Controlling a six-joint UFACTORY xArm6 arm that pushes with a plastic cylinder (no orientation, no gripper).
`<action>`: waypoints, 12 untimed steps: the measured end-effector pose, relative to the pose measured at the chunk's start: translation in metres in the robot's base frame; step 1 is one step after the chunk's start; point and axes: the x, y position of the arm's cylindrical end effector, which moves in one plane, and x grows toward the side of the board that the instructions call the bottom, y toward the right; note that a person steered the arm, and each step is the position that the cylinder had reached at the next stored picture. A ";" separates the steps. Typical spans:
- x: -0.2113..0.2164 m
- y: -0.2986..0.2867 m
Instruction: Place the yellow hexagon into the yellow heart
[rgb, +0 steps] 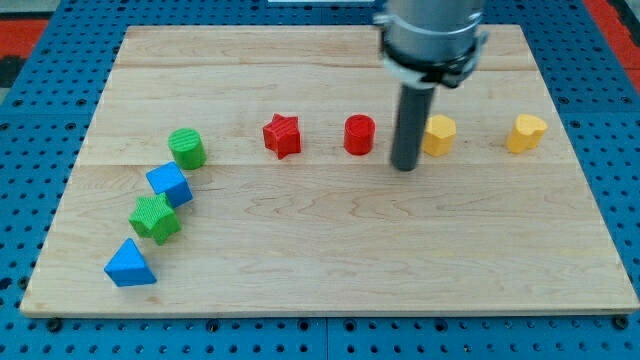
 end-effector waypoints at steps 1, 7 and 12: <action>-0.002 0.005; -0.023 0.156; -0.036 -0.014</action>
